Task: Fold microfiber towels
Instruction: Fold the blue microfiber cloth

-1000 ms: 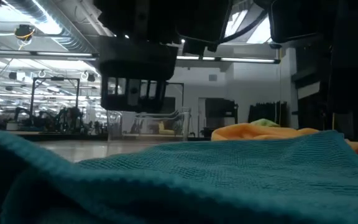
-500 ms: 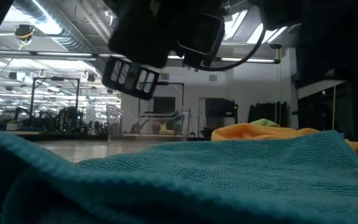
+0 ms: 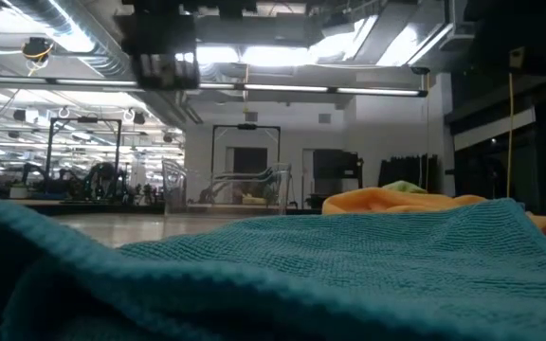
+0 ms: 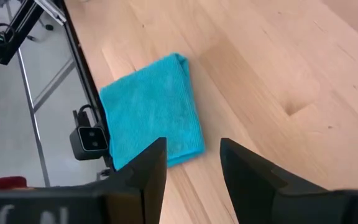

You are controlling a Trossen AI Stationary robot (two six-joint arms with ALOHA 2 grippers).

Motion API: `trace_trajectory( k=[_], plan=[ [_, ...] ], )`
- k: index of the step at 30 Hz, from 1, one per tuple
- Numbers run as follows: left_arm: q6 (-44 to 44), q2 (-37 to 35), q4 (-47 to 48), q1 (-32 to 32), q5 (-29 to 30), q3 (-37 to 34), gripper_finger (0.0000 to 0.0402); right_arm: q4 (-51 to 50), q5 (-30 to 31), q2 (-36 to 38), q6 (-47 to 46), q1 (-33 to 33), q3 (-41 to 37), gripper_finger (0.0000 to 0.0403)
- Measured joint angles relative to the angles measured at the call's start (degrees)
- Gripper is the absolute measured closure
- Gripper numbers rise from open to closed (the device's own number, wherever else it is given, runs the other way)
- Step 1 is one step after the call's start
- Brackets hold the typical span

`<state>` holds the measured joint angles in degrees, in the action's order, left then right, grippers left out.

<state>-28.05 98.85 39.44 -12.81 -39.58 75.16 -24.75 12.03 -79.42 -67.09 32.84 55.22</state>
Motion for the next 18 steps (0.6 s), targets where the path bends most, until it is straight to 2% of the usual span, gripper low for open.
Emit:
trace_trajectory(
  k=[3, 5, 9, 12, 15, 18],
  plan=[
    [-0.64, -4.27, 1.80, -4.66, 23.05, 0.00, 0.0217, 0.23, 0.00, -0.04, 0.06, 0.00, 0.00, 0.0250],
    [-3.77, -5.99, 0.64, -7.65, 35.57, 0.02, 0.0217, 0.33, 0.00, -0.06, 0.06, 0.00, 0.00, 0.0250],
    [-6.66, -7.07, -0.45, -12.39, 51.74, 0.02, 0.0217, 0.83, 0.19, -0.08, 0.20, 0.00, 0.00, 0.0250],
    [-7.22, -7.07, -0.25, -14.74, 57.99, 0.00, 0.0218, 1.15, 0.41, -0.08, 0.28, 0.00, 0.00, 0.0250],
    [-7.41, -6.67, -0.50, -15.77, 58.50, 0.00, 0.0218, 1.25, 0.42, -0.08, 0.22, 0.00, 0.00, 0.0250],
    [-12.42, -6.61, -0.84, -16.19, 58.41, 0.00, 0.0218, 1.65, 0.42, -0.29, 0.16, 0.00, 0.00, 0.0243]
  ],
)
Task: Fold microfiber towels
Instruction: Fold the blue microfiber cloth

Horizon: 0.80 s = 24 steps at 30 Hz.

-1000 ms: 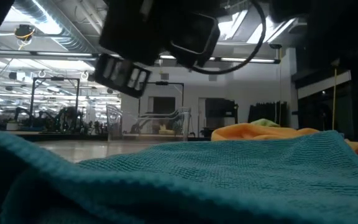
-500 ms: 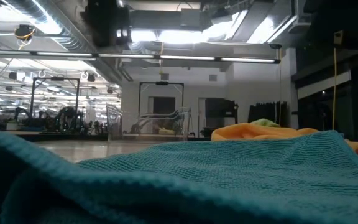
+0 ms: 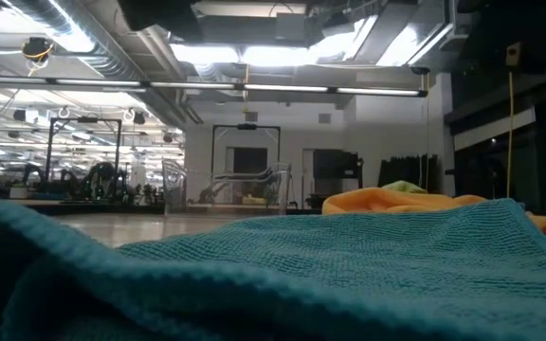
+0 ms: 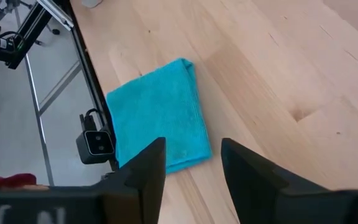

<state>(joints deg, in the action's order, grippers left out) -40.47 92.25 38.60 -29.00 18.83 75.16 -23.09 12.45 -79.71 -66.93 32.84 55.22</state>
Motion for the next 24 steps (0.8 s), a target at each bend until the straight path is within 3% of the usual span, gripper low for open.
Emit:
trace_trajectory(
  k=[11, 19, 24],
  plan=[
    [-9.01, 1.25, -3.63, 2.38, -11.43, -0.04, 0.0184, 5.08, 1.25, -8.21, -4.93, -0.04, 0.00, 0.0156],
    [-12.37, 7.05, -6.57, 3.53, -18.70, -0.04, 0.0175, 13.47, -5.81, -14.54, -7.92, -0.17, 0.00, 0.0151],
    [-14.60, 13.30, -11.98, 5.79, -25.57, -0.09, 0.0173, 13.60, -7.40, -17.75, -10.63, -0.20, 0.00, 0.0151]
  ],
)
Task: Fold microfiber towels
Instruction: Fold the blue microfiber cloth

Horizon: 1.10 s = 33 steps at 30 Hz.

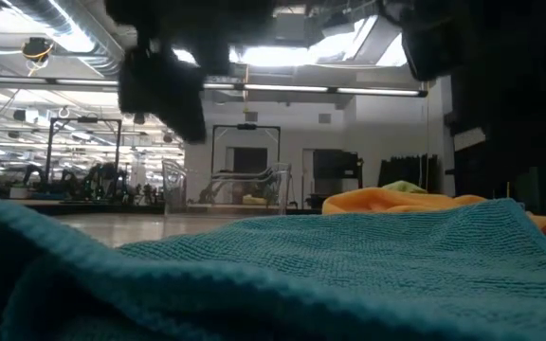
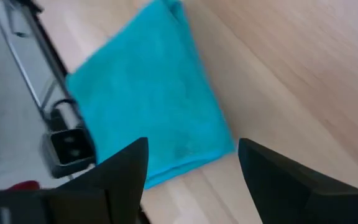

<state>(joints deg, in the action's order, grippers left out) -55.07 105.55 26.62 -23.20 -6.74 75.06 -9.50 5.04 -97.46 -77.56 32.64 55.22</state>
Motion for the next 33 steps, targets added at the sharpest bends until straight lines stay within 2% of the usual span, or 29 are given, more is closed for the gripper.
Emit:
trace_trajectory(
  k=[2, 5, 11, 13, 17, 19, 22, 28, 33],
  plan=[
    [-0.09, 2.31, -5.09, 0.76, -2.36, 0.05, 0.0172, 0.02, -0.20, -1.06, -0.09, 0.00, 0.00, 0.0151],
    [-0.11, 4.08, -6.74, 1.32, -2.34, 0.05, 0.0174, 0.31, -0.06, -2.02, -0.35, 0.00, 0.00, 0.0151],
    [0.58, 4.10, -2.26, 2.09, 0.90, 0.00, 0.0171, 0.37, 6.66, -1.98, -0.28, -0.20, 0.00, 0.0150],
    [0.28, 4.27, -4.41, 2.17, 0.33, -1.20, 0.0171, 0.45, 7.71, -2.33, -0.26, -0.23, 0.00, 0.0150],
    [-3.39, 6.41, -10.13, 2.41, -3.28, -5.25, 0.0171, 0.63, 5.47, -3.81, -0.20, -0.22, 0.00, 0.0150],
    [-5.20, 6.80, -16.03, 2.31, -3.75, -6.46, 0.0171, 1.07, 4.49, -4.87, -0.18, -0.20, 0.02, 0.0150],
    [-6.01, 6.71, -19.55, 2.30, -3.79, -8.05, 0.0171, 2.59, 3.45, -6.59, -0.05, -0.21, -0.02, 0.0150],
    [-5.86, 6.70, -21.80, 2.63, -2.62, -9.37, 0.0171, 9.29, 0.32, -9.84, 1.25, -0.39, 0.07, 0.0150],
    [-5.30, 7.01, -23.91, 2.65, -2.45, -10.82, 0.0171, 10.16, 0.16, -10.54, 2.22, -0.56, 0.20, 0.0150]
  ],
)
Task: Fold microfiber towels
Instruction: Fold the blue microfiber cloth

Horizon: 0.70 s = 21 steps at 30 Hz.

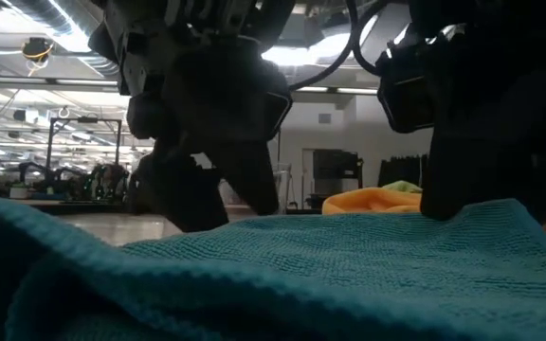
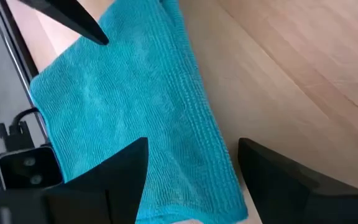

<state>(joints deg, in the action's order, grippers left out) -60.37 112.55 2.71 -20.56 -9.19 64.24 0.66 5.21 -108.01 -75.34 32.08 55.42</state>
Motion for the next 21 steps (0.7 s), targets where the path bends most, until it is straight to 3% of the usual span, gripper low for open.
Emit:
trace_trajectory(
  k=[7, 12, 16, 21],
  plan=[
    [0.93, 2.37, -6.88, 0.60, -1.12, -0.02, 0.0171, 0.55, -2.00, 0.11, 4.38, -0.38, -0.09, 0.0150],
    [3.27, 2.45, -6.86, 0.72, -0.89, 0.00, 0.0171, 0.75, -2.33, 0.07, 5.02, -0.42, -0.15, 0.0155],
    [4.23, 2.52, -7.05, 0.61, 1.33, 0.00, 0.0181, 0.68, -2.41, 0.00, 5.22, -0.42, -0.17, 0.0180],
    [5.61, 2.59, -6.80, 0.50, 5.40, 0.00, 0.0222, 0.19, -2.52, -0.08, 5.17, -0.44, -0.22, 0.0236]
  ],
)
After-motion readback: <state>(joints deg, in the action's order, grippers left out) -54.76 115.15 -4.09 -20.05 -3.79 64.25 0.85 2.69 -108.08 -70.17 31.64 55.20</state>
